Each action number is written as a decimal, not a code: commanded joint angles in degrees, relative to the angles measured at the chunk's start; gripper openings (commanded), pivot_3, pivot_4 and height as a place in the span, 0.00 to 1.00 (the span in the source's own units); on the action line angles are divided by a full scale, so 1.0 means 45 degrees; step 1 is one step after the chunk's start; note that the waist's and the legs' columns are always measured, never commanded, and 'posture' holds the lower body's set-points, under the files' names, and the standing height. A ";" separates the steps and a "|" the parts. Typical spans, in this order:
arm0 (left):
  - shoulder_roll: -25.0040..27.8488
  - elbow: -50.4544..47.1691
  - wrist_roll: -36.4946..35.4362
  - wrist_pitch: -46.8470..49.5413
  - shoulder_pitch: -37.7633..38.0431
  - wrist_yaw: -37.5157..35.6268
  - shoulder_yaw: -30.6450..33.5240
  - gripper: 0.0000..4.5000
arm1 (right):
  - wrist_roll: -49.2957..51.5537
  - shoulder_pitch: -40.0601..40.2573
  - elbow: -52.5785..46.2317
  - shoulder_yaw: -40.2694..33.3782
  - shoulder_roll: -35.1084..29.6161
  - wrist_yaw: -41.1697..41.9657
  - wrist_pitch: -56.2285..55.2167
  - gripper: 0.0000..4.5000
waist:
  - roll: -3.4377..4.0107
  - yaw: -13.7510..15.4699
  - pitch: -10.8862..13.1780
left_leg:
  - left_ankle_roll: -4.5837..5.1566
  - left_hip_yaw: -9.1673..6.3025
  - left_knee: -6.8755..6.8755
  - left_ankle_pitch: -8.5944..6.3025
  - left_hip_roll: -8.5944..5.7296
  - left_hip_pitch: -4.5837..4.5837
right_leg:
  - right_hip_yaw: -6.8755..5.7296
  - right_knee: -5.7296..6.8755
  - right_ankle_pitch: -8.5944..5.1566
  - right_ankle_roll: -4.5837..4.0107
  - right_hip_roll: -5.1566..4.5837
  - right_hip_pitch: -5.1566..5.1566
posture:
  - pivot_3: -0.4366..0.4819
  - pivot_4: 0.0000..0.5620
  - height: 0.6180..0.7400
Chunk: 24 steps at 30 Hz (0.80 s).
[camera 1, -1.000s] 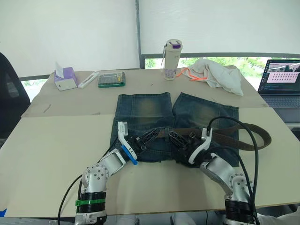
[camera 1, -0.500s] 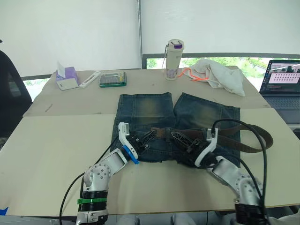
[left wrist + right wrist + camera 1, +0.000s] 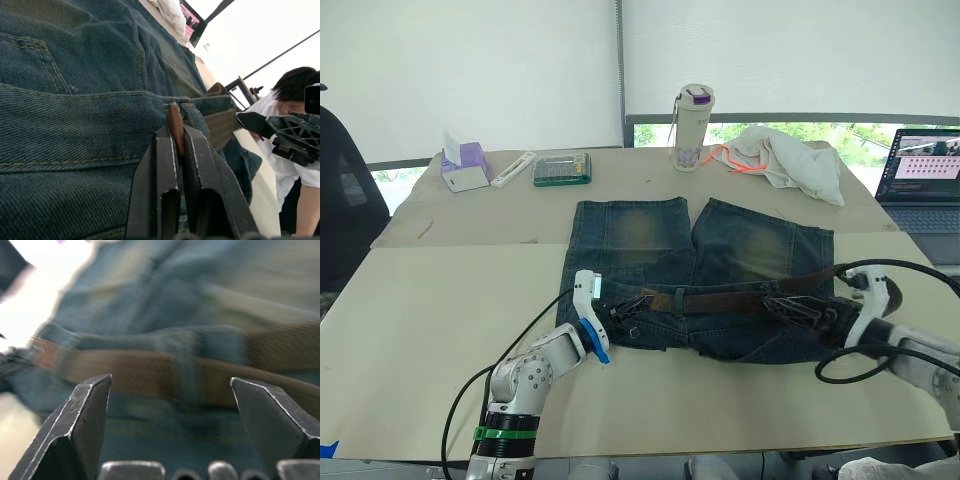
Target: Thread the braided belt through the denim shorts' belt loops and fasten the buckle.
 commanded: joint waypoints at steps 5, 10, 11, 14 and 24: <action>-0.0272 0.0219 0.0536 -0.0547 -0.0383 0.0095 0.0029 0.00 | -0.1705 -0.0117 0.0299 0.0194 -0.0312 0.0786 -0.0144 0.93 | -0.0023 0.0031 0.0014 | -0.0001 -0.0001 0.0003 0.0001 -0.0001 -0.0002 | 0.0000 0.0002 0.0000 0.0000 0.0000 0.0000 | 0.48 0.27 1.00; -0.0482 0.0501 0.0815 -0.0859 -0.0608 0.0317 0.0233 0.00 | -0.2197 -0.0518 0.0586 0.0526 0.0079 0.0739 0.0229 0.93 | -0.0029 0.0029 0.0018 | -0.0001 -0.0001 0.0007 0.0000 -0.0001 -0.0001 | 0.0001 0.0002 0.0001 0.0000 -0.0003 0.0001 | 0.48 0.27 1.00; -0.0510 0.0557 0.0863 -0.0908 -0.0640 0.0337 0.0255 0.00 | -0.2286 -0.0644 0.0692 0.0581 0.0179 0.0670 0.0326 0.93 | -0.0029 0.0034 0.0017 | -0.0002 -0.0002 0.0009 0.0001 0.0000 -0.0001 | 0.0000 0.0003 0.0002 -0.0002 -0.0001 0.0001 | 0.48 0.27 1.00; -0.0609 0.0668 0.0984 -0.1005 -0.0724 0.0366 0.0218 0.00 | -0.2618 -0.1113 0.1206 0.0864 0.0522 0.0542 0.0563 0.93 | -0.0027 0.0056 0.0016 | -0.0003 -0.0001 0.0010 0.0002 -0.0002 -0.0002 | 0.0001 0.0005 0.0002 -0.0002 -0.0003 0.0001 | 0.48 0.27 1.00; -0.1004 0.0745 0.1262 -0.1201 -0.0770 0.0396 0.0007 0.00 | -0.2376 -0.2144 0.1987 0.0062 0.1512 0.0483 0.1241 0.37 | -0.0022 0.0040 0.0007 | -0.0004 -0.0004 0.0013 0.0002 -0.0002 0.0001 | 0.0001 0.0007 0.0003 -0.0003 -0.0001 0.0004 | 0.48 0.27 1.00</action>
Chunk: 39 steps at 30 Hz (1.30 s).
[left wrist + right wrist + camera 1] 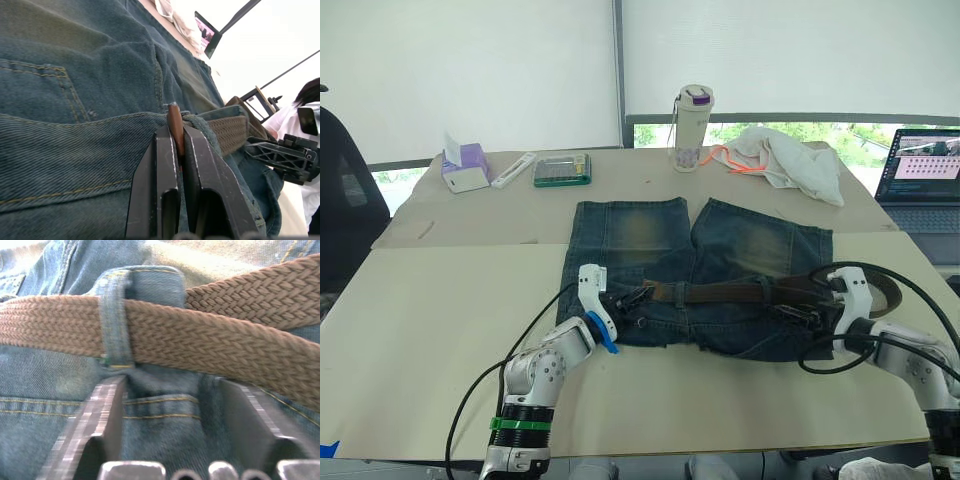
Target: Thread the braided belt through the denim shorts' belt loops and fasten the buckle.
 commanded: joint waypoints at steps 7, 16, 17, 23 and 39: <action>-0.0111 -0.0046 0.0382 -0.0481 -0.0122 -0.0007 -0.0032 0.00 | 0.0615 -0.0321 -0.0155 -0.1833 0.0290 -0.0291 0.0709 0.00 | 0.0026 0.0067 -0.0015 | 0.0000 0.0001 0.0001 0.0000 -0.0006 -0.0002 | 0.0002 -0.0001 0.0000 0.0001 -0.0005 0.0000 | 0.48 0.27 1.00; -0.0020 0.0292 0.0968 -0.0908 -0.0222 -0.0118 -0.0161 0.00 | 0.0221 -0.0626 0.1090 -0.3902 0.1159 -0.2892 0.0247 0.00 | 0.0041 0.0209 -0.0025 | 0.0000 0.0003 0.0004 0.0000 -0.0021 -0.0002 | 0.0004 0.0002 0.0001 0.0003 -0.0018 0.0000 | 0.48 0.27 1.00; 0.0004 0.0308 0.1012 -0.0936 -0.0198 -0.0136 -0.0186 0.00 | 0.0182 -0.0615 0.1244 -0.4120 0.1220 -0.3144 0.0189 0.00 | 0.0042 0.0240 -0.0025 | 0.0000 0.0003 0.0005 0.0000 -0.0024 -0.0003 | 0.0004 0.0002 0.0001 0.0003 -0.0022 0.0000 | 0.48 0.27 1.00; 0.0454 0.0135 0.1186 -0.0918 0.0220 -0.0331 -0.0107 0.00 | 0.0708 -0.0642 0.1375 -0.5805 0.1768 -0.4907 0.0557 0.00 | 0.0064 0.0283 -0.0038 | 0.0001 0.0000 0.0006 0.0000 -0.0040 -0.0006 | 0.0004 0.0000 0.0003 0.0009 -0.0037 0.0001 | 0.48 0.27 1.00; -0.0434 0.0023 -0.0168 -0.0043 -0.0253 -0.0004 0.0604 0.00 | 0.1531 0.0186 -0.1179 -0.6363 0.1426 -0.3340 -0.0839 0.40 | 0.0084 0.0187 -0.0047 | 0.0016 0.0008 0.0005 0.0006 -0.0040 -0.0005 | -0.0002 0.0000 -0.0002 0.0018 -0.0038 0.0013 | 0.48 0.27 1.00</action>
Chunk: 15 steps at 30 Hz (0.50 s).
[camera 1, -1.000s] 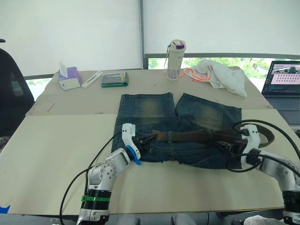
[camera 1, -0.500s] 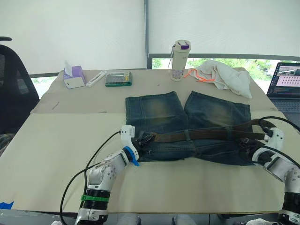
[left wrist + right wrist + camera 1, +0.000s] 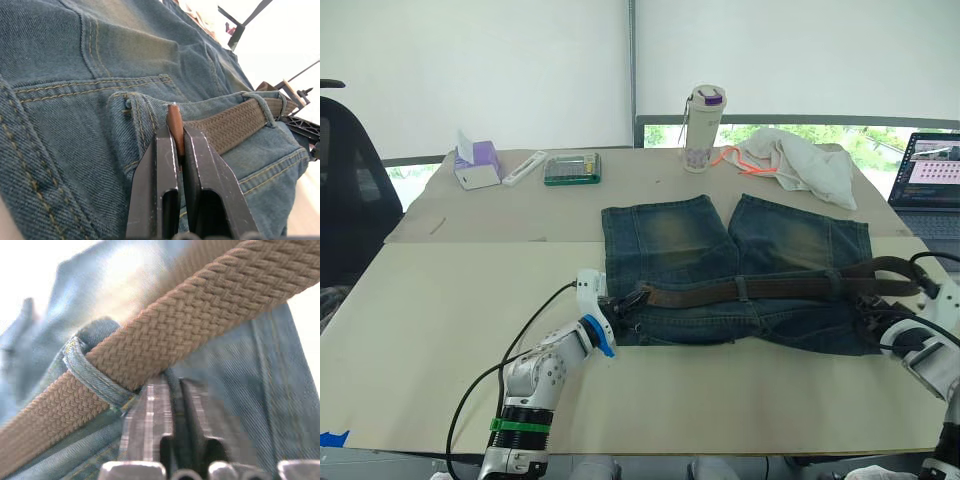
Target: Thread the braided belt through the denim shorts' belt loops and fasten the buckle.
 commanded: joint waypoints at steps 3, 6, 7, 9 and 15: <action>-0.0801 -0.0504 -0.2008 0.1360 -0.0675 0.0739 0.1243 0.00 | 0.1085 0.0167 -0.1666 -0.0789 -0.0924 0.1738 -0.0721 0.64 | -0.0047 -0.0053 0.0027 | 0.0000 -0.0004 0.0003 0.0000 0.0007 0.0002 | -0.0004 0.0005 -0.0001 0.0002 0.0007 0.0000 | 0.48 0.27 1.00; -0.0936 -0.0510 -0.2570 0.1716 -0.0835 0.0879 0.1565 0.00 | 0.3135 0.0628 -0.2807 -0.0612 -0.0901 0.2546 0.0605 0.87 | -0.0062 -0.0077 0.0037 | 0.0005 -0.0002 0.0000 -0.0002 0.0019 0.0003 | -0.0005 0.0003 0.0000 0.0001 0.0016 0.0003 | 0.48 0.27 1.00; -0.0999 -0.0549 -0.2843 0.1901 -0.0872 0.0921 0.1690 0.00 | 0.4084 0.0827 -0.3376 -0.0302 -0.0779 0.2660 0.1135 0.93 | -0.0064 -0.0092 0.0038 | 0.0005 -0.0002 0.0002 -0.0002 0.0022 0.0004 | -0.0005 0.0003 0.0000 0.0001 0.0019 0.0004 | 0.48 0.27 1.00; -0.1122 -0.0726 -0.3475 0.2364 -0.0881 0.0949 0.1874 0.00 | 0.5607 0.1181 -0.4729 0.0988 -0.0261 0.2355 0.1961 0.99 | -0.0067 -0.0160 0.0039 | 0.0006 -0.0001 0.0001 -0.0003 0.0030 0.0004 | 0.0002 0.0007 0.0001 -0.0001 0.0022 0.0003 | 0.48 0.27 1.00; -0.1245 -0.1206 -0.5422 0.3780 -0.0803 0.0940 0.2226 0.00 | 0.6876 0.1332 -0.5808 0.4420 0.1759 -0.0589 0.2511 0.99 | -0.0051 -0.0197 0.0021 | 0.0003 -0.0021 0.0003 -0.0002 0.0035 0.0001 | -0.0004 0.0008 0.0002 -0.0004 0.0026 0.0005 | 0.48 0.27 1.00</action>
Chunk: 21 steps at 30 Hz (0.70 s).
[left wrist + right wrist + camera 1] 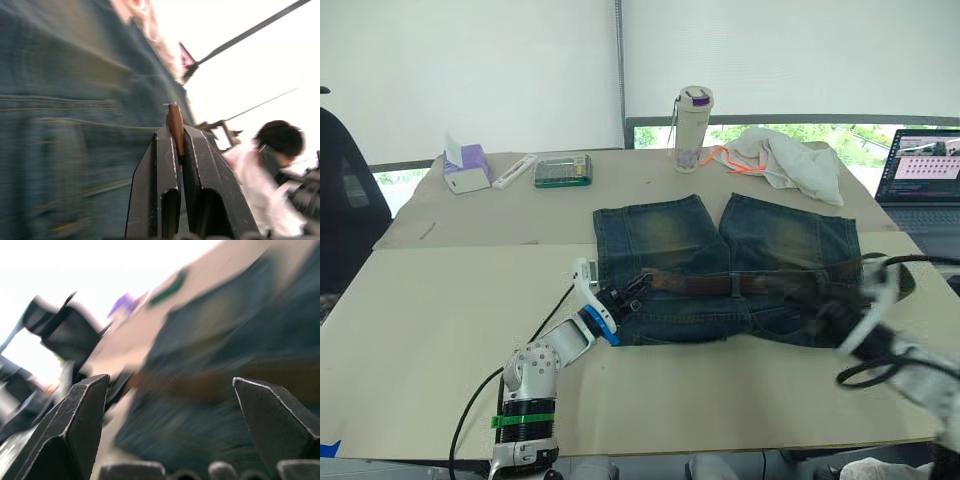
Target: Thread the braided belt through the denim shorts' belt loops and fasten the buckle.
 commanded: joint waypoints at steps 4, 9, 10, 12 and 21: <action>0.0014 -0.0816 -0.1226 0.0683 -0.0125 0.0173 0.0005 0.00 | 0.0685 -0.0593 0.0036 0.2664 0.2096 -0.2661 -0.0389 0.99 | 0.0024 0.0022 -0.0026 | -0.0005 -0.0013 -0.0005 0.0002 -0.0015 -0.0006 | 0.0002 -0.0002 0.0000 0.0000 -0.0009 -0.0024 | 0.48 0.27 1.00; 0.0019 -0.1028 -0.1727 0.0739 -0.0042 0.0528 0.0227 0.00 | 0.0898 -0.1121 0.1117 0.3044 0.3798 -0.3476 -0.1329 0.99 | 0.0012 0.0019 -0.0035 | -0.0017 -0.0048 -0.0007 0.0010 -0.0017 -0.0001 | 0.0001 0.0002 0.0002 -0.0003 -0.0005 -0.0032 | 0.48 0.27 1.00; 0.0042 -0.1046 -0.1774 0.0727 -0.0009 0.0583 0.0218 0.00 | 0.1116 -0.1232 0.1288 0.2911 0.4078 -0.3595 -0.1585 0.99 | 0.0013 0.0002 -0.0036 | -0.0017 -0.0048 -0.0011 0.0010 -0.0018 0.0000 | 0.0003 0.0002 0.0002 -0.0002 -0.0006 -0.0034 | 0.48 0.27 1.00; 0.0075 -0.1043 -0.1837 0.0667 0.0037 0.0664 0.0193 0.00 | 0.1711 -0.1500 0.1640 0.2606 0.4609 -0.3824 -0.2100 0.88 | 0.0015 -0.0018 -0.0037 | -0.0017 -0.0055 -0.0015 0.0010 -0.0018 -0.0001 | 0.0005 0.0004 0.0002 -0.0003 -0.0006 -0.0041 | 0.48 0.27 1.00; 0.0126 -0.0871 -0.1732 0.0404 0.0037 0.0806 0.0110 0.00 | 0.2075 -0.1981 0.2108 0.2549 0.4915 -0.3732 -0.2957 0.23 | 0.0023 -0.0075 -0.0041 | -0.0019 -0.0051 -0.0020 0.0011 -0.0015 0.0001 | 0.0006 0.0013 0.0003 -0.0006 0.0002 -0.0049 | 0.48 0.27 1.00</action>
